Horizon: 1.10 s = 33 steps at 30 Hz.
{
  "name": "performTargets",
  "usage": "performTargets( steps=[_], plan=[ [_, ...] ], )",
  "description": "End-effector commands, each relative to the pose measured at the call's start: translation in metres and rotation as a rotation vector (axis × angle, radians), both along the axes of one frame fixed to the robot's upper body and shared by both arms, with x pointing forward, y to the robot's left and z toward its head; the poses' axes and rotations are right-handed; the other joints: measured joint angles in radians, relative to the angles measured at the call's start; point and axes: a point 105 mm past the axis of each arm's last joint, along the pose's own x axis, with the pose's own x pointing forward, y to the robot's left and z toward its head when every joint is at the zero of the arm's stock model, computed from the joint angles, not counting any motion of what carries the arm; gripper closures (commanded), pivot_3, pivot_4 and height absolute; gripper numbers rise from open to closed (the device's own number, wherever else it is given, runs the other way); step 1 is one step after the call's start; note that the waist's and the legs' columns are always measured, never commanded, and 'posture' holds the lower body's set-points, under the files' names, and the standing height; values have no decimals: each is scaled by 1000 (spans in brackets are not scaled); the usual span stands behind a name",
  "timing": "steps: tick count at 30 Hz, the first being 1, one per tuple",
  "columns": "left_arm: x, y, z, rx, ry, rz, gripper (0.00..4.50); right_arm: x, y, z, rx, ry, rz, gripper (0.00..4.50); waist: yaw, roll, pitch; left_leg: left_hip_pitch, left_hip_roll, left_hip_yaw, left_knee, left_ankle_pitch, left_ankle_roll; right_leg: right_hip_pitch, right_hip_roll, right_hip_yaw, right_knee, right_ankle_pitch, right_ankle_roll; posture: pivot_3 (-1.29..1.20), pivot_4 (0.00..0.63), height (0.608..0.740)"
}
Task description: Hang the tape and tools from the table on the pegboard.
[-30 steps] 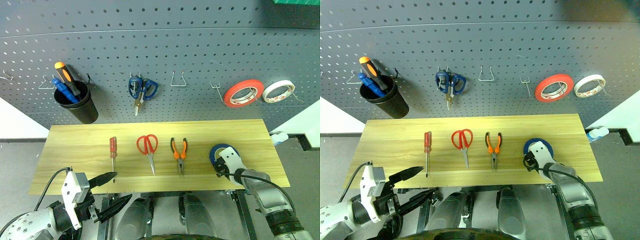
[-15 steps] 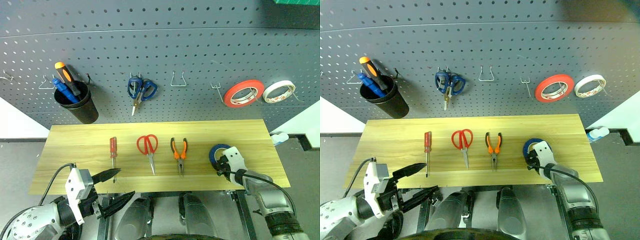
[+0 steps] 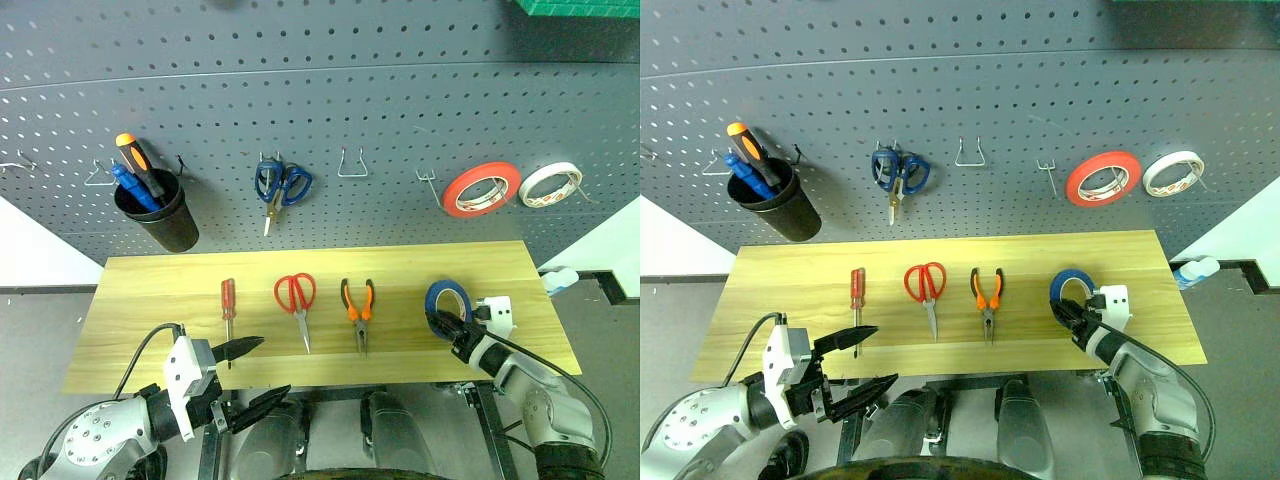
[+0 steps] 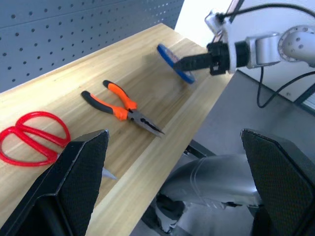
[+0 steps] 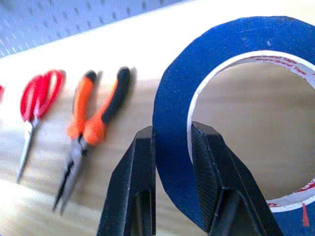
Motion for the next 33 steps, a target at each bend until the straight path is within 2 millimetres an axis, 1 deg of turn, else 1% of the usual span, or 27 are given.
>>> performTargets(
  steps=[1,3,5,8,11,15,19,24,26,29,33],
  plan=[
    [5,-3,1,-10,-32,-16,0,11,0,25,71,-124,-34,3816,0,2,-15,0,0,0,0,0,0,0,0,0,0,0,0,-101,74,736],
    [10,-4,0,-13,-45,-20,0,14,-2,26,92,-139,-61,3816,-1,4,-31,1,0,1,0,0,-1,0,1,1,1,0,0,-102,55,736],
    [15,-4,-1,-18,-54,-21,0,15,-2,24,95,-138,-68,3816,-1,5,-47,2,0,2,0,1,-1,0,1,2,2,1,0,-109,36,736],
    [24,-4,0,-31,-73,-24,0,18,-1,27,119,-166,-93,3816,0,7,-74,3,0,2,0,1,-2,1,1,2,3,1,0,-122,5,736],
    [33,-5,1,-38,-93,-34,0,20,8,34,135,-207,-79,3816,-1,9,-96,6,0,3,0,1,-2,3,2,3,3,2,0,-130,0,736],
    [43,-5,2,-35,-111,-42,0,24,17,44,168,-261,-70,3816,-7,12,-106,19,1,4,0,0,-5,15,2,4,3,2,-2,-139,0,736],
    [53,-4,2,-35,-133,-48,0,25,28,56,216,-327,-42,3816,-13,12,-114,20,1,4,1,0,-5,15,3,5,6,2,-1,-144,0,736],
    [63,-4,4,-44,-147,-49,0,31,35,75,231,-402,-11,3816,-29,12,-117,19,1,4,2,2,-4,11,3,7,11,3,-1,-157,0,736],
    [66,-3,5,-44,-151,-50,0,31,40,82,230,-433,17,3816,-31,12,-118,19,1,4,2,3,-4,11,4,7,12,3,-2,-162,0,736],
    [71,-2,9,-69,-154,-44,0,33,43,94,235,-473,33,3816,-33,12,-120,19,1,4,2,3,-4,10,4,7,13,3,-2,-168,0,736],
    [77,-1,16,-106,-152,-35,0,32,49,96,214,-485,71,3816,-33,11,-121,19,1,4,2,3,-4,10,4,7,13,3,-2,-169,0,736]
  ],
)
